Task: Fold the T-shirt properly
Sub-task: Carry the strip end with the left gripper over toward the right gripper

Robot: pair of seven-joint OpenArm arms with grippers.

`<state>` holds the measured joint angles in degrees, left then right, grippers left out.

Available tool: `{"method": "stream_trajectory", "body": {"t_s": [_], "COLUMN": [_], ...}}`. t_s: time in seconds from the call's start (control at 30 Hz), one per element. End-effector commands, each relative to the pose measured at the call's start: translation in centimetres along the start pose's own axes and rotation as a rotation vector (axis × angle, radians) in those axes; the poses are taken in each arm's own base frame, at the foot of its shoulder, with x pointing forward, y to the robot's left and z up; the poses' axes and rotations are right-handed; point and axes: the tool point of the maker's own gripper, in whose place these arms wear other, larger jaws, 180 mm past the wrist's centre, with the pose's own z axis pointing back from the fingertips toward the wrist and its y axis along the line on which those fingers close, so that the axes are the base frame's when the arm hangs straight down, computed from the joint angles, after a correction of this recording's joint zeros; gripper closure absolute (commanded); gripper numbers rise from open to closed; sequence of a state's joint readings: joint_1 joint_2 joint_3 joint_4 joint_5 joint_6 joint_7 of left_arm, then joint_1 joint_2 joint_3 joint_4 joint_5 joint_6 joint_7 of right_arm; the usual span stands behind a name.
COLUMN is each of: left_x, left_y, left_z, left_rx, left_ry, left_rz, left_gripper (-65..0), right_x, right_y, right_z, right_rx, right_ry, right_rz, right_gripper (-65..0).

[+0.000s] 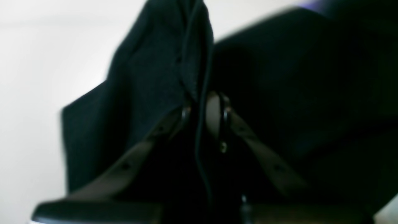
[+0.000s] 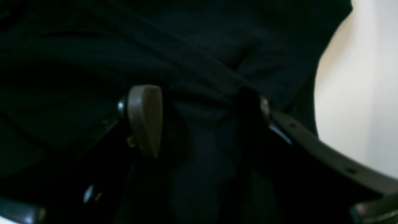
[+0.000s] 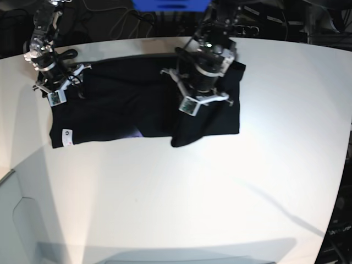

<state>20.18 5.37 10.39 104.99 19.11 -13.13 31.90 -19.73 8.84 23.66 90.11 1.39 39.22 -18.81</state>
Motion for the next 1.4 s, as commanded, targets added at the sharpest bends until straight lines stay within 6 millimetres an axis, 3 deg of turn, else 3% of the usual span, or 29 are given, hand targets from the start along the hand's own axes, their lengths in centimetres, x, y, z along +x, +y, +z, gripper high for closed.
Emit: {"method": "stream_trajectory", "body": {"t_s": [0.0, 0.33, 0.53, 0.8, 1.03, 1.13, 1.3, 1.37], "left_x": [1.7, 1.5, 3.7, 4.0, 3.4, 3.9, 4.4, 6.0], "left_y": [-0.6, -5.9, -6.4, -8.6, -8.9, -9.2, -8.9, -8.3], "left_z": [-0.2, -2.5, -3.2, -4.3, -4.6, -4.4, -3.9, -3.2], "left_rx": [-0.004, -0.113, -0.079, -0.125, -0.132, -0.138, -0.132, -0.117], "left_ry": [-0.057, -0.021, -0.071, -0.071, -0.052, -0.065, -0.083, -0.129], "left_rz": [-0.005, -0.072, -0.055, -0.117, -0.124, -0.128, -0.125, -0.114], "left_gripper": [0.0, 0.0, 0.0, 0.0, -0.2, -7.5, -33.9, -36.8], "right_x": [-1.1, -0.8, -0.8, -0.9, -0.9, -0.9, -0.9, -0.9], "right_y": [-0.2, -0.3, -0.3, -0.2, -0.2, -0.2, -0.2, -0.2], "right_z": [0.2, 0.1, 0.0, 0.1, 0.1, 0.1, 0.1, 0.1], "right_rx": [0.002, 0.0, 0.0, 0.001, 0.001, 0.001, 0.001, 0.001], "right_ry": [0.063, 0.055, 0.055, 0.058, 0.058, 0.058, 0.058, 0.058], "right_rz": [0.031, 0.032, 0.031, 0.031, 0.031, 0.031, 0.031, 0.031], "right_gripper": [-38.9, -38.9, -38.9, -38.9, -38.9, -38.9, -38.9, -38.9]}}
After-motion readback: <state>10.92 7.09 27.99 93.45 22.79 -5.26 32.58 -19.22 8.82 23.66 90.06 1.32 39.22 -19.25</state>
